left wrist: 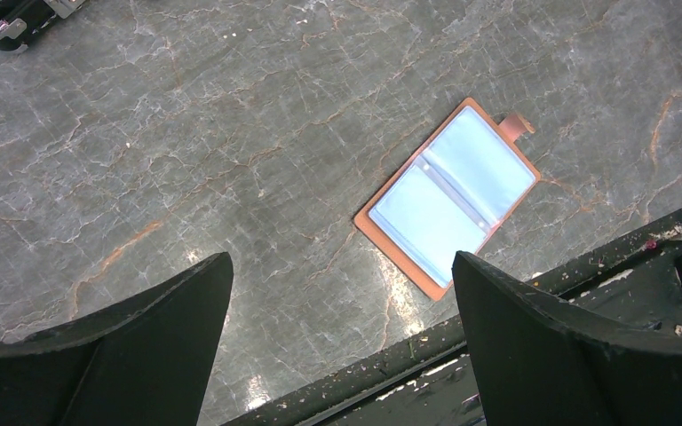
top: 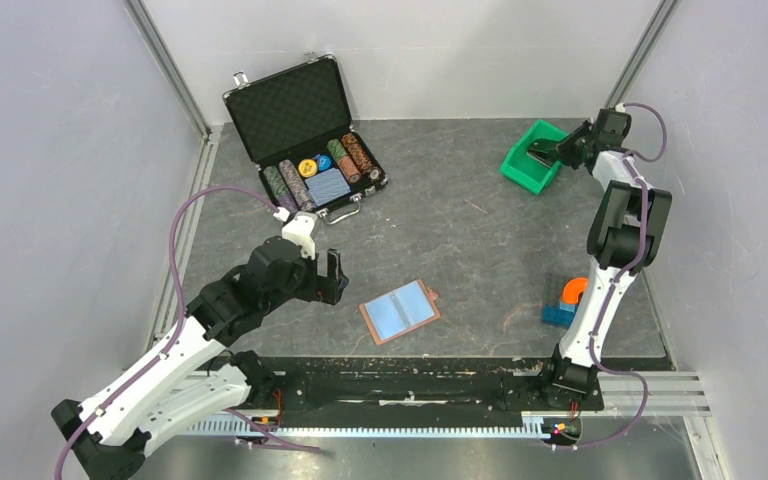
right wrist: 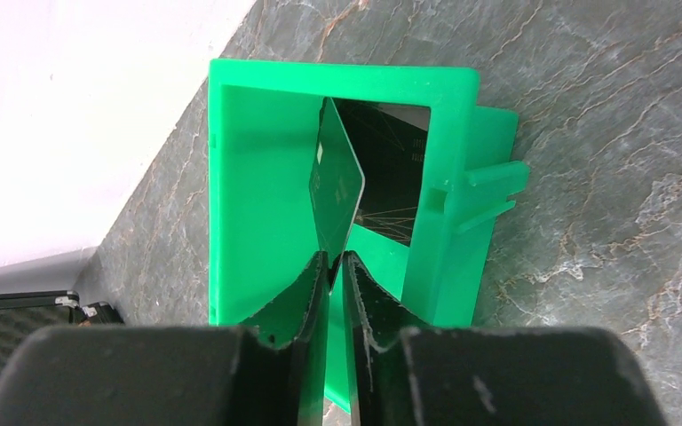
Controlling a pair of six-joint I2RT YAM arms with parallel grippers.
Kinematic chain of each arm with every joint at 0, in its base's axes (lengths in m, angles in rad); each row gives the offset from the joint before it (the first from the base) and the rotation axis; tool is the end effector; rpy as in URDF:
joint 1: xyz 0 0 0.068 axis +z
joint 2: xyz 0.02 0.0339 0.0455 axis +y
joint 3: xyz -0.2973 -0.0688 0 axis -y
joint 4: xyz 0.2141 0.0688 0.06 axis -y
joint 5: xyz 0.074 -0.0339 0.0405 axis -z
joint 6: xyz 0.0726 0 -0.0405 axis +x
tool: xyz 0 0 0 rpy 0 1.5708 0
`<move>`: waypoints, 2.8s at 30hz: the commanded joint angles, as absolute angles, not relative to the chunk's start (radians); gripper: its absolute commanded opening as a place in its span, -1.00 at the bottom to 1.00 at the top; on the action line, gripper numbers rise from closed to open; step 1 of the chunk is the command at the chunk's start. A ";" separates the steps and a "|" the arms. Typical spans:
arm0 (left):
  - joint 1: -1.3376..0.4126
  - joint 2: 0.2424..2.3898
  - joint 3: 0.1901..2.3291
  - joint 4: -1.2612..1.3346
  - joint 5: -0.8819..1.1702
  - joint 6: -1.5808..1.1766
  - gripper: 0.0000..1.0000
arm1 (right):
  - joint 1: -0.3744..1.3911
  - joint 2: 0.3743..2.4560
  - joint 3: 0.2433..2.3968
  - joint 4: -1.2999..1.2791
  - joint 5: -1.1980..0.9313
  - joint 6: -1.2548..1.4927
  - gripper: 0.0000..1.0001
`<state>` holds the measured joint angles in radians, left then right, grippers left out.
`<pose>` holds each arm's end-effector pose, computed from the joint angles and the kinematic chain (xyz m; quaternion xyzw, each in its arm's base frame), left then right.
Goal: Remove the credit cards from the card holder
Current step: Place the credit card in the storage box, then reset both arms
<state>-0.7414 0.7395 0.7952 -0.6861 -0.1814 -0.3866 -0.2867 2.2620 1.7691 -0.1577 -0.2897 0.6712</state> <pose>0.1034 -0.0769 0.3000 0.1163 0.8811 -0.1730 0.4245 0.5246 -0.1330 0.2072 0.3517 0.8164 0.2109 0.4066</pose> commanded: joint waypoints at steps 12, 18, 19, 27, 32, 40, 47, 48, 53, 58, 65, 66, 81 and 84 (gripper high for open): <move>-0.742 0.717 0.790 -0.664 -0.203 -0.347 1.00 | -0.325 2.148 1.807 -0.168 -0.246 0.695 -0.53; -0.742 0.719 0.792 -0.669 -0.201 -0.345 1.00 | -0.325 2.083 1.798 -0.205 -0.244 0.659 -0.49; -0.742 0.718 0.793 -0.669 -0.201 -0.345 1.00 | -0.324 2.066 1.788 -0.210 -0.254 0.651 -0.48; -0.742 0.707 0.792 -0.669 -0.206 -0.347 1.00 | -0.290 1.848 1.558 -0.214 -0.296 0.555 -0.33; -0.741 0.709 0.795 -0.669 -0.214 -0.349 1.00 | -0.207 1.667 1.362 -0.228 -0.275 0.456 -0.16; -0.741 0.665 0.799 -0.681 -0.288 -0.354 1.00 | 0.081 1.361 1.067 -0.285 -0.159 0.331 0.22; -0.742 0.572 0.795 -0.681 -0.356 -0.361 1.00 | 0.402 1.181 0.840 -0.302 -0.052 0.316 0.57; -0.742 0.560 0.792 -0.680 -0.364 -0.362 1.00 | 0.447 1.158 0.816 -0.291 -0.034 0.335 0.57; -0.741 0.514 0.784 -0.672 -0.389 -0.365 1.00 | 0.707 1.118 0.736 -0.229 0.076 0.433 0.56; -0.742 0.505 0.781 -0.673 -0.388 -0.364 1.00 | 0.943 1.213 0.755 -0.190 0.190 0.489 0.53; -0.741 0.481 0.781 -0.673 -0.404 -0.364 1.00 | 1.126 1.422 0.847 -0.171 0.232 0.526 0.57; -0.742 0.475 0.780 -0.672 -0.408 -0.365 1.00 | 1.142 1.445 0.853 -0.163 0.235 0.527 0.59; -0.741 0.445 0.772 -0.666 -0.428 -0.366 1.00 | 1.184 1.682 0.917 -0.138 0.270 0.516 0.57; -0.742 0.444 0.771 -0.664 -0.430 -0.366 1.00 | 1.192 1.693 0.910 -0.143 0.283 0.523 0.40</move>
